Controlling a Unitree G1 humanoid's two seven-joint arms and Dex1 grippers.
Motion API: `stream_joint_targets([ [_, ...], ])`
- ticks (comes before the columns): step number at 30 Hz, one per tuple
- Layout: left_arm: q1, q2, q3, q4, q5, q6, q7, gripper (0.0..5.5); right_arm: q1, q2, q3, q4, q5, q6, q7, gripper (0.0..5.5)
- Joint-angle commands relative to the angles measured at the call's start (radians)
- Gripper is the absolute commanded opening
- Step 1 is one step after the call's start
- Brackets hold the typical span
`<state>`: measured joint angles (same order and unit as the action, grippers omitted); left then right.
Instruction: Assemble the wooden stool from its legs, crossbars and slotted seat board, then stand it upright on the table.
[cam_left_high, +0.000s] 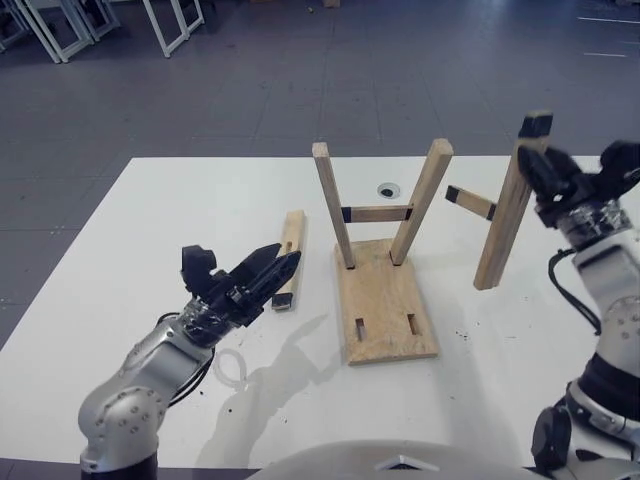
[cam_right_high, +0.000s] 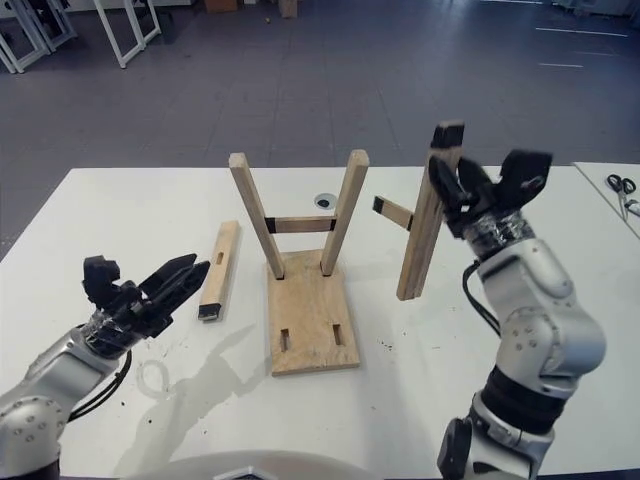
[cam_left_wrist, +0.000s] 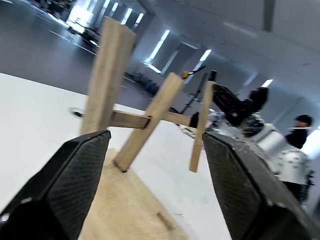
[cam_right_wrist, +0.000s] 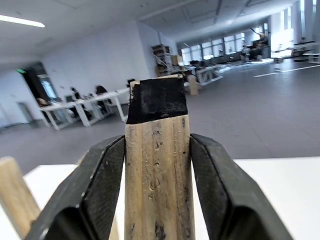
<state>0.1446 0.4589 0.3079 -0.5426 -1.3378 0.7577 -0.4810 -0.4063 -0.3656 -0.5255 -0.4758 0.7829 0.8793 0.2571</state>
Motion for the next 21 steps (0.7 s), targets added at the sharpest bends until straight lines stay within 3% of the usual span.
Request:
stream_joint_targets([
  [1, -0.087, 0.077, 0.003, 0.024, -0.180, 0.071, 0.043, 3.39, -0.024, -0.070, -0.012, -0.012, 0.113, 0.046, 0.035, 2.03],
  [4, -0.088, 0.074, -0.017, 0.022, -0.190, 0.064, 0.088, 3.39, -0.001, -0.081, 0.019, -0.011, 0.125, 0.051, 0.011, 2.03],
  [13, -0.070, 0.035, -0.055, -0.002, -0.179, 0.025, 0.168, 3.39, 0.063, -0.128, 0.206, 0.077, -0.114, -0.030, -0.023, 2.03],
  [21, -0.048, -0.009, -0.096, -0.032, -0.185, -0.009, 0.221, 3.39, -0.060, -0.060, 0.386, 0.420, -0.357, -0.295, 0.018, 2.03],
])
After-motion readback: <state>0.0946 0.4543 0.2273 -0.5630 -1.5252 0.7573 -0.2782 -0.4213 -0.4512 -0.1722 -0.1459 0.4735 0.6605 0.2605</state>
